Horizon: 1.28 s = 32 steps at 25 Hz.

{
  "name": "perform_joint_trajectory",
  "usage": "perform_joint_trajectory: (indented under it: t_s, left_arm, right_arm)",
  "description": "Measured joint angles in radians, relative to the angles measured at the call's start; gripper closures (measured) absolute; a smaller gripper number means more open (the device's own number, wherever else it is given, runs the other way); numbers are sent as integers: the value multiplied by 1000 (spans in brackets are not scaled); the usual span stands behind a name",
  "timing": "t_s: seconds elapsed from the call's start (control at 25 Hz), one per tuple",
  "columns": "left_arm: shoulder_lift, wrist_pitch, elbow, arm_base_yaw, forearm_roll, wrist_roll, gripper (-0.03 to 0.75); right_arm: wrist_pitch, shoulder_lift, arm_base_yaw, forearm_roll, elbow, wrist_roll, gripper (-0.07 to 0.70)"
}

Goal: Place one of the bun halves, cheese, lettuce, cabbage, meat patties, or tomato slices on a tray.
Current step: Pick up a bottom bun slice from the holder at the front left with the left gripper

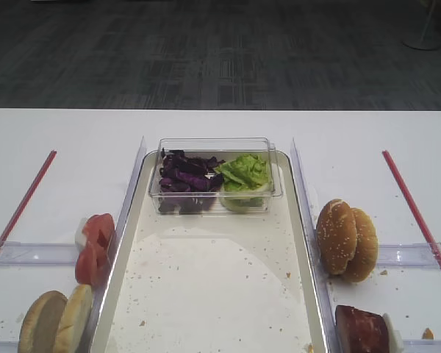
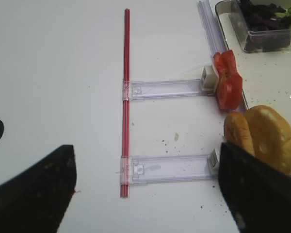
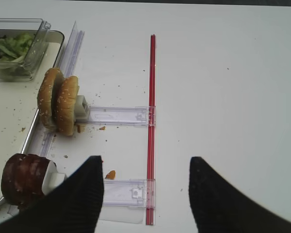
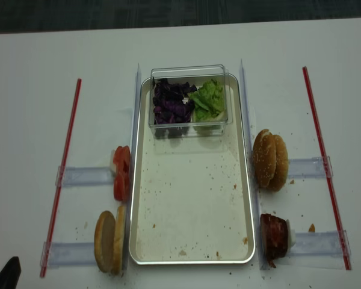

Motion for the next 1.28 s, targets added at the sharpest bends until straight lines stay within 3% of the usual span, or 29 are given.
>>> perform_joint_trajectory:
  t_s: [1.28]
  left_arm:
    - [0,-3,0,0,-24,25,179]
  right_arm:
    - [0,0,0,0,0,0,205]
